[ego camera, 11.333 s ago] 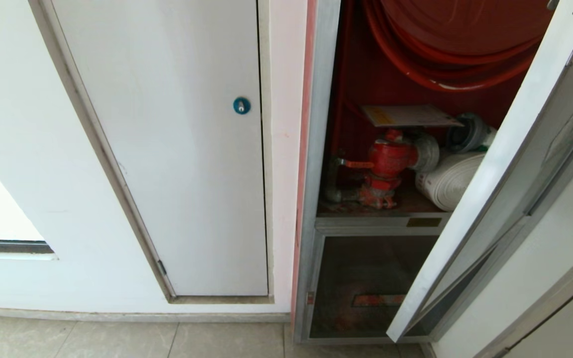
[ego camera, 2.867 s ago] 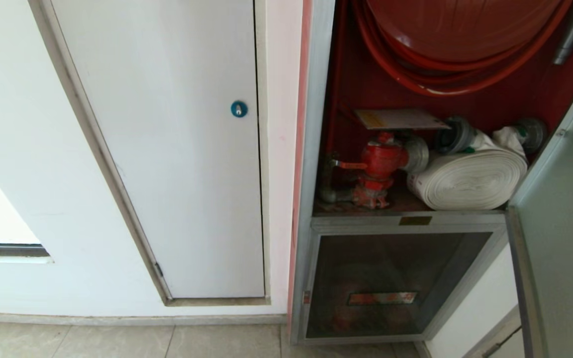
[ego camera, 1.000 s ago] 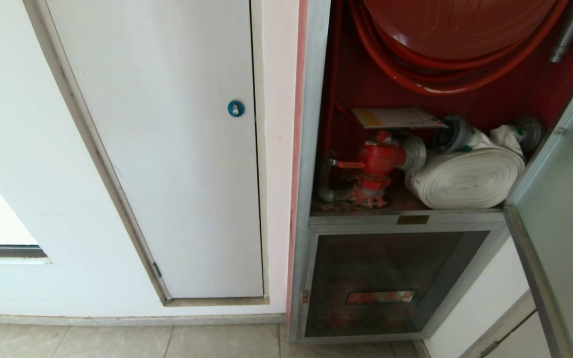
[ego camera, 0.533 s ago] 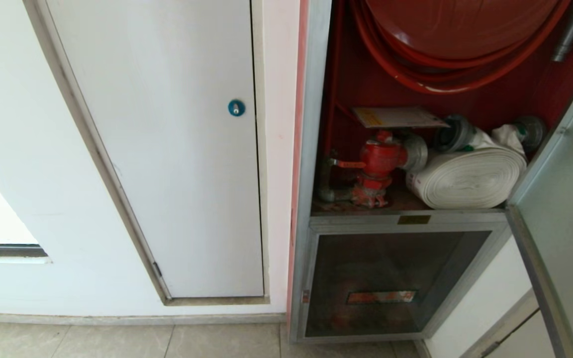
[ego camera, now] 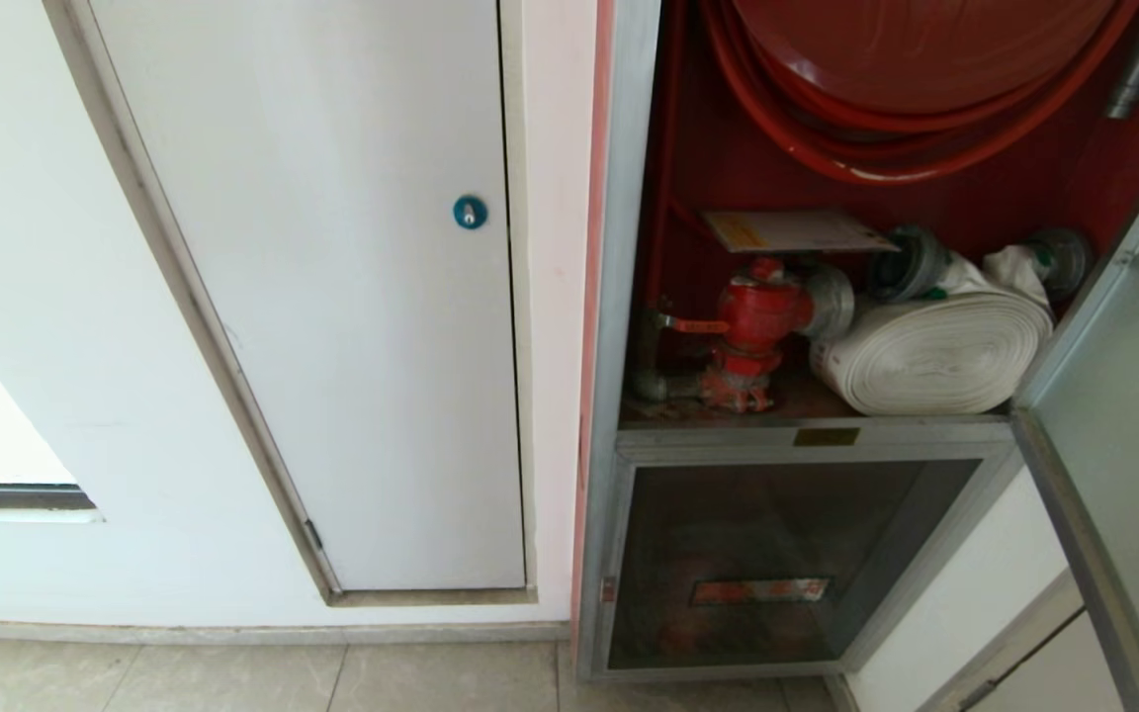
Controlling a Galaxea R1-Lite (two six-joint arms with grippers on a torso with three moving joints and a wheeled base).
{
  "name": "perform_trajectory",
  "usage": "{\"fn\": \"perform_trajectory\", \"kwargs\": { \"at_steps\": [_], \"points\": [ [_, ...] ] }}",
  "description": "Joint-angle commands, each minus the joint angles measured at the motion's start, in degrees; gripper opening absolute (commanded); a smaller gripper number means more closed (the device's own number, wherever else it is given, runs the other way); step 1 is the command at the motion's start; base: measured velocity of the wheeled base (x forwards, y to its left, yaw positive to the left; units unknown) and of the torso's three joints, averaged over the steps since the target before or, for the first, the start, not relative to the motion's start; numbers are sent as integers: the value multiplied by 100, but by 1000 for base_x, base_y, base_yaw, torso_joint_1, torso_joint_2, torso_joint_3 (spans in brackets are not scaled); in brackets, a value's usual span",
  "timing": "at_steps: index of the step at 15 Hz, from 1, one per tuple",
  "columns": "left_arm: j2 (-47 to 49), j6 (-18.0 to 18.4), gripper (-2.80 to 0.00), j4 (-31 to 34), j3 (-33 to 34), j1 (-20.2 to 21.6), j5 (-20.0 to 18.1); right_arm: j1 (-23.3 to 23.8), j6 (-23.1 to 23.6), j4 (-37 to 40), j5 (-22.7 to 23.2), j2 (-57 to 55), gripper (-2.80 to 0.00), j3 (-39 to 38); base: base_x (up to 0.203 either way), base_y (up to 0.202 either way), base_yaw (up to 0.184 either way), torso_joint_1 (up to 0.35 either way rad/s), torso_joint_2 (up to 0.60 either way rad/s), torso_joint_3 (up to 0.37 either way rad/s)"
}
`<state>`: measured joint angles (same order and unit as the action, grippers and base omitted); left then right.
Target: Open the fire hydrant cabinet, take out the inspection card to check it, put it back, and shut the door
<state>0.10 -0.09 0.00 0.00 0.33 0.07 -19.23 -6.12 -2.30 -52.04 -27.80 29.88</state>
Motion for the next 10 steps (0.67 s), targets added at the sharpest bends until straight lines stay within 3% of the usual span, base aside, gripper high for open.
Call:
{"fn": "perform_trajectory", "kwargs": {
  "at_steps": [1, 10],
  "points": [
    [8, 1, -280, 0, 0, 2, 1, 66, 65, -17, -34, 184, -280, 32, 0, 0, 0, 0, 0, 0],
    [8, 1, -280, 0, 0, 2, 1, 592, 225, -24, -34, 438, -280, 88, 0, 0, 0, 0, 0, 0]
  ]
}}
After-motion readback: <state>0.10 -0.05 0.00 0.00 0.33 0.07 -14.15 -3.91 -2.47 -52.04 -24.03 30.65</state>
